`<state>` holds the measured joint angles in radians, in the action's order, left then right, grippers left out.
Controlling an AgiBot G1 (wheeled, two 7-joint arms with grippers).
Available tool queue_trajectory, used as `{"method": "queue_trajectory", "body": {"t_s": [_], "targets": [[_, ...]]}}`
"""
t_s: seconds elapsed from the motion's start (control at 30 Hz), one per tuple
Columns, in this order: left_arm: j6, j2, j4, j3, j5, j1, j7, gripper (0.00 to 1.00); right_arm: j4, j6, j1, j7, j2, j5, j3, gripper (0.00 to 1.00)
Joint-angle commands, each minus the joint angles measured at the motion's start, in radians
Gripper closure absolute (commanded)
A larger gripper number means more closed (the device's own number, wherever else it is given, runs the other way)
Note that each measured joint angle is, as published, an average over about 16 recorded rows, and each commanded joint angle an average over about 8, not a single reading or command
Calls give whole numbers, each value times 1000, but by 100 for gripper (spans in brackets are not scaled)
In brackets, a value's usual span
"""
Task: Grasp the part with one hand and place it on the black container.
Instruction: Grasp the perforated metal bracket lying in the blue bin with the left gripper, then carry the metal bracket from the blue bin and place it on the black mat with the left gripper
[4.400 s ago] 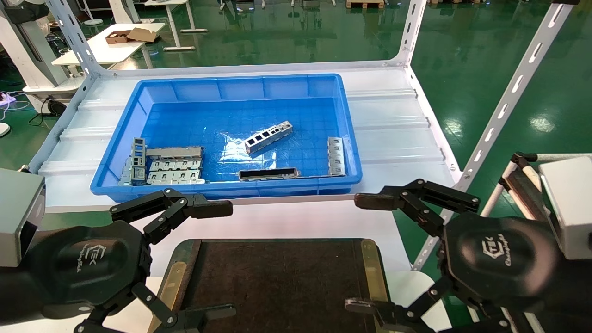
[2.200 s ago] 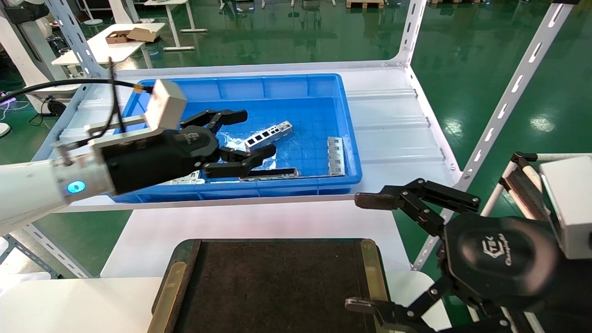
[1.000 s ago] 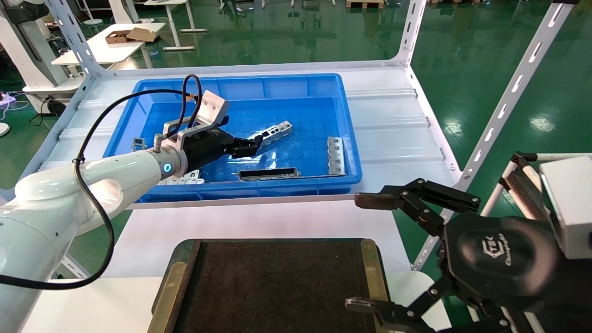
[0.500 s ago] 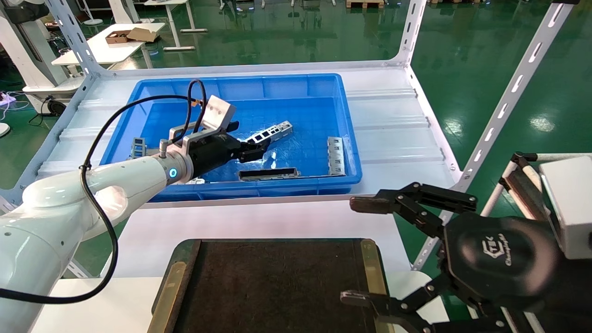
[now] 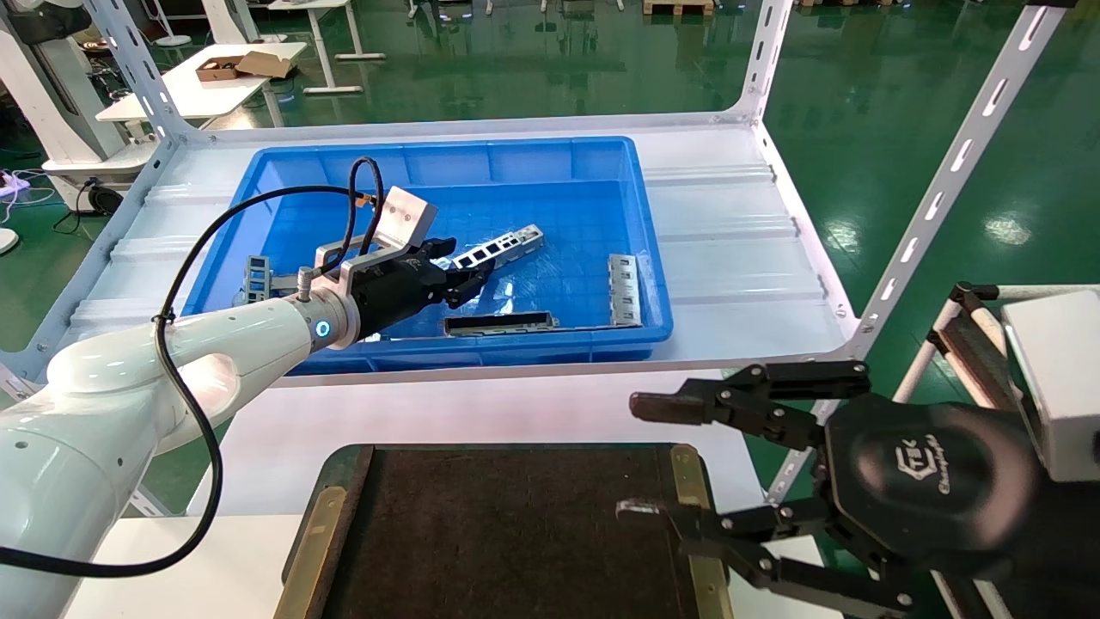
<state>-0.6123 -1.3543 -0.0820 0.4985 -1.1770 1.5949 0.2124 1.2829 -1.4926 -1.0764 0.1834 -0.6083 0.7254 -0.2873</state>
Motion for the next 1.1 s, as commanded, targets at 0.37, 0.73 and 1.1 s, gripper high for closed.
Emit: {"method": "queue_trajectory", "body": {"t_s": [0.37, 0.73, 1.1], "targets": [[-1, 0, -8, 13, 14, -3, -28, 100, 0, 0, 0, 0, 0, -1, -1, 100], [-64, 13, -25, 15, 42, 30, -60, 100, 0, 1, 0, -1, 1, -1, -2, 100], [-526, 130, -76, 2, 88, 41, -52, 100, 0, 1, 0, -1, 1, -2, -2, 100]]}}
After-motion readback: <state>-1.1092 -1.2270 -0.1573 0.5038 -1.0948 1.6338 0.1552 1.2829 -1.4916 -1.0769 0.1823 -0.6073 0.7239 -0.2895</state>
